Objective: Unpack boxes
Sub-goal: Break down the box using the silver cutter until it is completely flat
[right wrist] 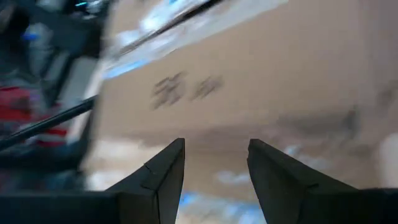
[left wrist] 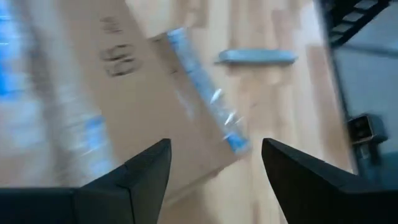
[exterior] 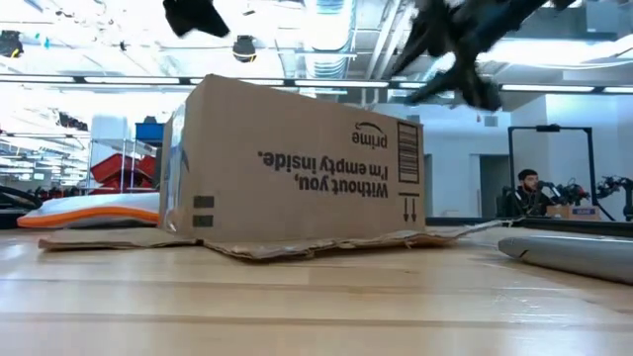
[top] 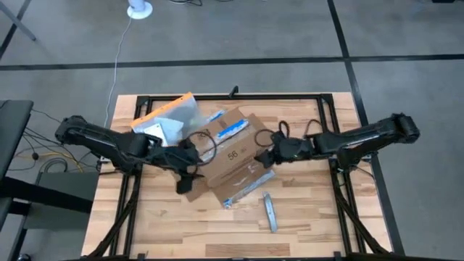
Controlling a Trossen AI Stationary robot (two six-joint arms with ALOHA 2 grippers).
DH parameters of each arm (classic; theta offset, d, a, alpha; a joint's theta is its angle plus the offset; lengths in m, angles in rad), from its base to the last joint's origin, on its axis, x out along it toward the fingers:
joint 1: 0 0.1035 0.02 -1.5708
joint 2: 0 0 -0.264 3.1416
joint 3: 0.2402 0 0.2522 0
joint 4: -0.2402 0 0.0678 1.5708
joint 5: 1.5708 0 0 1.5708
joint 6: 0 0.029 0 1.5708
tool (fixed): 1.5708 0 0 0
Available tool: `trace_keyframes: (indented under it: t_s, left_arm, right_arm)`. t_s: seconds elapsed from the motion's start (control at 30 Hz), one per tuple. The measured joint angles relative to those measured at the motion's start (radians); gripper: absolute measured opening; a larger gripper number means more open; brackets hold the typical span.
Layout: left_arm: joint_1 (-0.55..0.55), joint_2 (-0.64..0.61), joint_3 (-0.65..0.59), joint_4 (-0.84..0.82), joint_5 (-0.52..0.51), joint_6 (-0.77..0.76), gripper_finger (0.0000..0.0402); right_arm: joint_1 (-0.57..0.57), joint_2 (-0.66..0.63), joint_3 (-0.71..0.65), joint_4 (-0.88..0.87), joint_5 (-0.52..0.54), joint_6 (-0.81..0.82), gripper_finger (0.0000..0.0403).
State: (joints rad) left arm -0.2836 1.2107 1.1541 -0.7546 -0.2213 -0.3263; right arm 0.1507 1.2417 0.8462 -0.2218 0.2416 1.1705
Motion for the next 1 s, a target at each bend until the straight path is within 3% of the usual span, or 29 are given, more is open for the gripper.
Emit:
trace_keyframes:
  t_s: [0.17,0.3,0.43,0.53,0.67,0.83,1.0]
  left_arm:
    - [0.034,-0.097,0.055,-0.338,-0.202,0.031,0.0237]
    - [0.162,-0.184,-0.017,-0.397,-0.209,0.023,0.0237]
    - [0.323,-0.233,-0.112,-0.360,-0.151,0.088,0.0237]
    - [0.430,-0.236,-0.201,-0.256,-0.050,0.166,0.0237]
    - [0.500,-0.228,-0.321,-0.056,0.067,0.216,0.0237]
    - [0.477,-0.226,-0.369,0.018,0.147,0.109,0.0237]
    - [0.334,-0.226,-0.374,0.067,0.231,-0.040,0.0237]
  right_arm:
    - [0.122,0.005,0.002,0.001,0.025,0.128,0.0159]
    - [0.178,0.129,0.001,0.058,0.073,0.216,0.0159]
    - [0.188,0.293,0.000,0.253,0.048,0.216,0.0159]
    - [0.166,0.387,0.000,0.431,0.042,0.169,0.0159]
    - [0.097,0.434,0.000,0.484,0.048,0.141,0.0159]
    - [0.032,0.400,0.000,0.356,0.048,0.104,0.0159]
    - [-0.020,0.290,0.000,0.161,0.034,0.055,0.0159]
